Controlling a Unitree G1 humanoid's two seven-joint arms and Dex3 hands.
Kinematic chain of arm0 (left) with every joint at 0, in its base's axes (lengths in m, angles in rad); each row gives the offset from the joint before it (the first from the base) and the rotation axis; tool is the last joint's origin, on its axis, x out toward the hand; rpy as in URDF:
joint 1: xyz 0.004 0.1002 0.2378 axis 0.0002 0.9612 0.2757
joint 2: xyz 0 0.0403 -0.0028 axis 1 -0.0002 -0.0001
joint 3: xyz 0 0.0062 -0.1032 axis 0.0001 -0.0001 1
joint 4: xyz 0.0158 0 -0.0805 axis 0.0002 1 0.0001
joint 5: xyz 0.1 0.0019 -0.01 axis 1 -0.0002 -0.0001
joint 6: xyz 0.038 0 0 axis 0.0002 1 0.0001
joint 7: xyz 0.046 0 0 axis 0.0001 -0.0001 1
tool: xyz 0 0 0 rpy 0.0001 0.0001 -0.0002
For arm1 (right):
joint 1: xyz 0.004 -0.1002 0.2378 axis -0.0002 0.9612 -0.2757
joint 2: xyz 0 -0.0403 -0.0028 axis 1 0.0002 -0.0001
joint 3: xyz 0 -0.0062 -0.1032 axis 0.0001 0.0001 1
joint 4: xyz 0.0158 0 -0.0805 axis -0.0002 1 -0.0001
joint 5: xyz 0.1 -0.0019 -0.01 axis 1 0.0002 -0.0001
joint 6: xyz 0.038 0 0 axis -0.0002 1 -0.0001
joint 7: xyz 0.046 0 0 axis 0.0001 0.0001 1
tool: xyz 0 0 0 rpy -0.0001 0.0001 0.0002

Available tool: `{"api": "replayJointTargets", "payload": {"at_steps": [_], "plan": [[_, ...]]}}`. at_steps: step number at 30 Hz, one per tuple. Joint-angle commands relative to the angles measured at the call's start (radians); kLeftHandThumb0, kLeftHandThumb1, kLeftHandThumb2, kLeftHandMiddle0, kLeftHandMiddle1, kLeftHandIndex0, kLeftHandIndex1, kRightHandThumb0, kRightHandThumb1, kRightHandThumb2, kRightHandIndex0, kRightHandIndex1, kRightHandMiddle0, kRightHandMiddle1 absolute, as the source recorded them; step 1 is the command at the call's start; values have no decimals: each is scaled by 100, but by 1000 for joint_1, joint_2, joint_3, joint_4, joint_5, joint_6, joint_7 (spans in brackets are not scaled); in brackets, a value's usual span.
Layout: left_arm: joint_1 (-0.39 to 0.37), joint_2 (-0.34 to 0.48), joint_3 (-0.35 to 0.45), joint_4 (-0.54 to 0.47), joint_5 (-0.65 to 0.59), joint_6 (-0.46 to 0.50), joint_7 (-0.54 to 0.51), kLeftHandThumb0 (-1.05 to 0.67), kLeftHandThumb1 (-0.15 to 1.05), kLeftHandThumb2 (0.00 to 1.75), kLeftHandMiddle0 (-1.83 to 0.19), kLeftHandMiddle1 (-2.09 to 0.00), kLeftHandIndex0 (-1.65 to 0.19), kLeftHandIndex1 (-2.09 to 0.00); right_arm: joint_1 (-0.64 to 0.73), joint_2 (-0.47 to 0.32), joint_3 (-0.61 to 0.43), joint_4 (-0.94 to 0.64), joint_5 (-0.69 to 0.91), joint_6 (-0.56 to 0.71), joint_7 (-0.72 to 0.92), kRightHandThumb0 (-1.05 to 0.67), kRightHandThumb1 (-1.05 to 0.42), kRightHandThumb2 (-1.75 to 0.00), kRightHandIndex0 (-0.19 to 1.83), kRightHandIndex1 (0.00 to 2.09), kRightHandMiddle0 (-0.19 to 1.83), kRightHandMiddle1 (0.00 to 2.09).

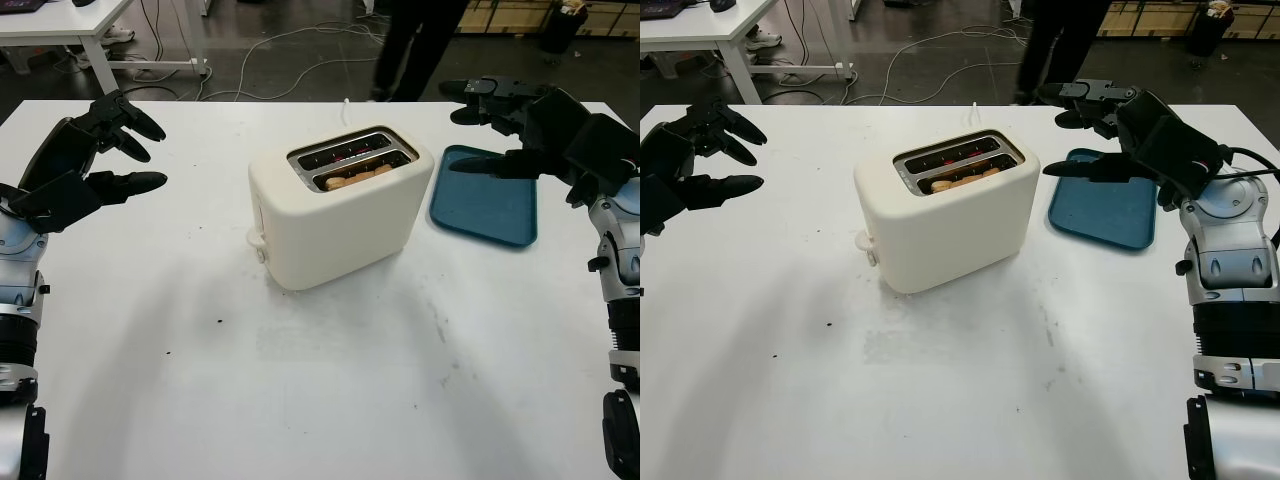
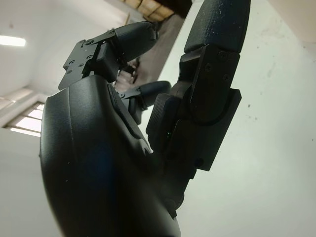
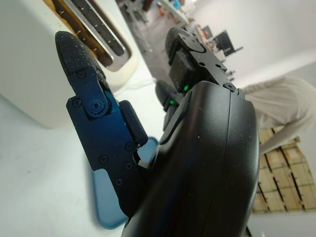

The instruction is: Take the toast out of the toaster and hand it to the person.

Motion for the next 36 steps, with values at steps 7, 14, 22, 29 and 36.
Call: {"api": "replayJointTargets", "payload": {"at_steps": [7,14,22,29,36], "plan": [[5,2,7,-16,-14,8,-5,-105,92,10,-22,-151,-20,-142,-1,0,-5,-10,6,-2,0,-65,-72,0,0,83,44,0],[4,0,8,-14,-18,12,-8,-105,92,10,-23,-151,-21,-141,1,-4,-4,-10,1,-6,-1,-68,-72,0,0,83,45,0],[5,2,6,-17,-8,11,1,-105,92,11,-24,-152,-20,-142,1,-6,-5,-7,1,-14,3,-65,-72,0,1,82,44,0],[7,4,5,-20,-4,12,3,-105,92,12,-23,-152,-19,-142,1,-3,-7,-10,7,-6,2,-67,-72,0,1,81,45,0],[5,3,6,-16,-9,9,-2,-105,92,11,-22,-152,-19,-142,0,-3,-5,-6,4,-5,2,-67,-72,0,1,81,44,0]]}}
